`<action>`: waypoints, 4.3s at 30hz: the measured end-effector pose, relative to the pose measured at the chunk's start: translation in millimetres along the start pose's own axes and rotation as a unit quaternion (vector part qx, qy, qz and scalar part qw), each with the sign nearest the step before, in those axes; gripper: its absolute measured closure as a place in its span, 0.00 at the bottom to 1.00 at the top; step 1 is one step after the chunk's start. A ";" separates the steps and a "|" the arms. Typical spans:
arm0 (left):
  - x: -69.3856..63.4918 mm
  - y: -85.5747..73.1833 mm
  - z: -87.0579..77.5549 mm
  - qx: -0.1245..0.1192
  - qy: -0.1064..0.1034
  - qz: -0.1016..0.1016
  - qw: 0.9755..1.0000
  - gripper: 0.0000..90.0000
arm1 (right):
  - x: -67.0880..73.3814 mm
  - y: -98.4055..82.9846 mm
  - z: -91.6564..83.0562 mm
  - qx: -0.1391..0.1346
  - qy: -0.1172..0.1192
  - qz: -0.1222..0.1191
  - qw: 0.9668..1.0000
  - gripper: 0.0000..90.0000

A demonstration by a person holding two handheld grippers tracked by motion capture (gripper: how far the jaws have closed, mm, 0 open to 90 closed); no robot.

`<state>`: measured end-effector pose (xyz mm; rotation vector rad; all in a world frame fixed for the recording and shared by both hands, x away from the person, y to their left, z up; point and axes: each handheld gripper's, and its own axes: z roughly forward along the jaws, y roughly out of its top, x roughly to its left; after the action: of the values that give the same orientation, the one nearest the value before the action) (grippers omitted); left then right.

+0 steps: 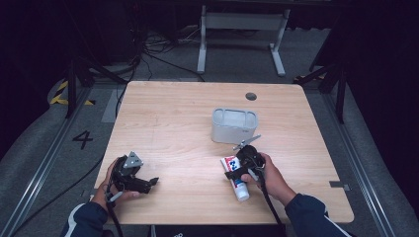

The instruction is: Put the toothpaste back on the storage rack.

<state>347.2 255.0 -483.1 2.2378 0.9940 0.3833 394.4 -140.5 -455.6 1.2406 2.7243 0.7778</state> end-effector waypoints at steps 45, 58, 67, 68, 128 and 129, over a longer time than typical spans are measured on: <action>0.0 0.0 0.0 0.000 0.000 0.000 1.000 0.02 | 9.1 -3.7 -27.8 -0.030 0.012 -0.121 0.992 0.72; 0.0 0.0 0.0 0.000 0.000 0.000 1.000 0.02 | -3.5 -6.1 -63.1 -0.099 0.017 -0.112 0.989 0.72; 0.0 0.0 0.0 0.000 0.000 0.000 1.000 0.02 | -16.2 -9.5 -83.7 -0.149 0.003 -0.092 0.984 0.72; 0.0 0.0 0.0 0.000 0.000 0.000 1.000 0.02 | -18.2 -9.9 -86.9 -0.159 0.004 -0.091 0.983 0.72; 0.2 -0.1 -0.1 0.000 -0.001 0.001 1.000 0.02 | -28.4 52.6 -129.1 -0.309 -0.011 -0.106 0.945 0.70; 0.2 -0.1 -0.1 0.000 -0.001 0.001 1.000 0.02 | -29.1 54.0 -129.0 -0.310 -0.011 -0.105 0.945 0.70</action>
<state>347.3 255.3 -483.1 2.2389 0.9917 0.3826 420.0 -186.2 -322.7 0.7947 2.2445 1.4209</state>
